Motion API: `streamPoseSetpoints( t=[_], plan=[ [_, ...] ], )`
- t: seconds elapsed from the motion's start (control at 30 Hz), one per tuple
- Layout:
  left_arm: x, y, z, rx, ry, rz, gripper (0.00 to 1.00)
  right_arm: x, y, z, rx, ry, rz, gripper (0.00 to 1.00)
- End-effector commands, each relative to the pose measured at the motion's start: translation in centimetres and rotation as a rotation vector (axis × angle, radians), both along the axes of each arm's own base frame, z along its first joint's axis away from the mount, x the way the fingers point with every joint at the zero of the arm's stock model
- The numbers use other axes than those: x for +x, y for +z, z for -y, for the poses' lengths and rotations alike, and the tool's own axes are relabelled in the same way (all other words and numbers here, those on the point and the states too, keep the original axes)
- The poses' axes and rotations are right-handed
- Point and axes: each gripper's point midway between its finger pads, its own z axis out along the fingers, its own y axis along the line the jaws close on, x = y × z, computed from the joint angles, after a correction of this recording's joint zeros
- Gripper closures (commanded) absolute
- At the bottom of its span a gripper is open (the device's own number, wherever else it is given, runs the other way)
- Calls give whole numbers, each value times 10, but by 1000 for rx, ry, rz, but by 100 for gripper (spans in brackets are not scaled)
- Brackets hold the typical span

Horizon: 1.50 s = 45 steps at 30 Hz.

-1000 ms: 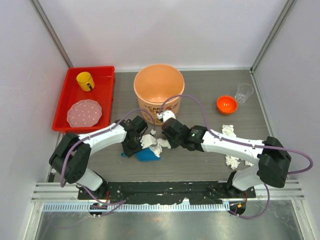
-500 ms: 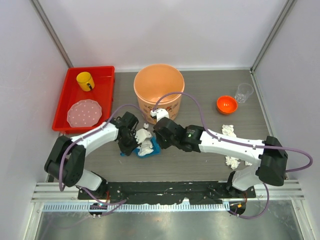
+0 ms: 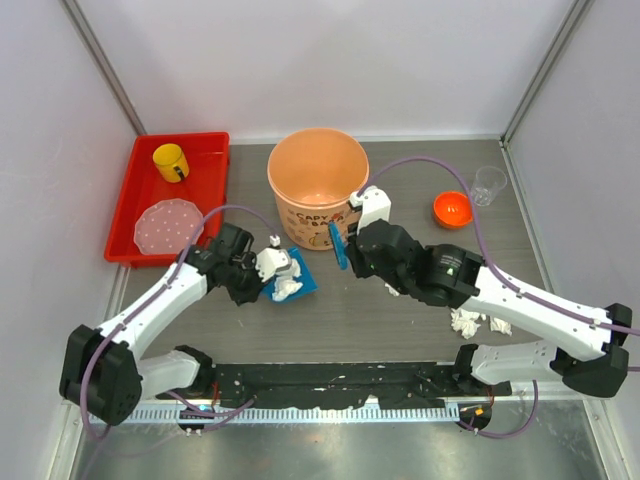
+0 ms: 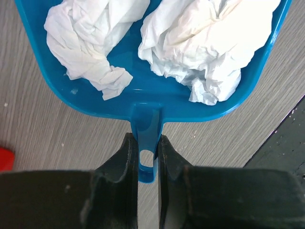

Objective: Sweep away the paper scraps from the table

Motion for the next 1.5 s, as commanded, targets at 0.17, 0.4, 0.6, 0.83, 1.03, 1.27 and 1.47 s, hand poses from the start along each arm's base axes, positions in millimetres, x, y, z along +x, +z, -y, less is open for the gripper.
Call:
streamPoseSetpoints(
  t=[0.17, 0.4, 0.6, 0.83, 1.03, 1.27, 1.47],
  plan=[
    [1, 51, -38, -15, 198, 45, 100, 4, 19, 34, -47, -78, 71, 99],
    [31, 79, -75, 13, 374, 115, 100, 6, 18, 43, -82, -100, 84, 99],
    [76, 122, -100, -3, 462, 198, 100, 5, 8, 57, -102, -143, 85, 99],
    [142, 182, -105, -7, 526, 282, 100, 3, 4, 69, -91, -163, 87, 99],
    [194, 241, -92, -74, 582, 368, 100, 2, 0, 75, -92, -173, 82, 99],
    [223, 269, -33, 235, 429, 646, 100, 1, 5, 86, -89, -206, 88, 99],
    [242, 307, -17, 557, 377, 981, 100, -4, 14, 98, -69, -227, 89, 99]
  ],
)
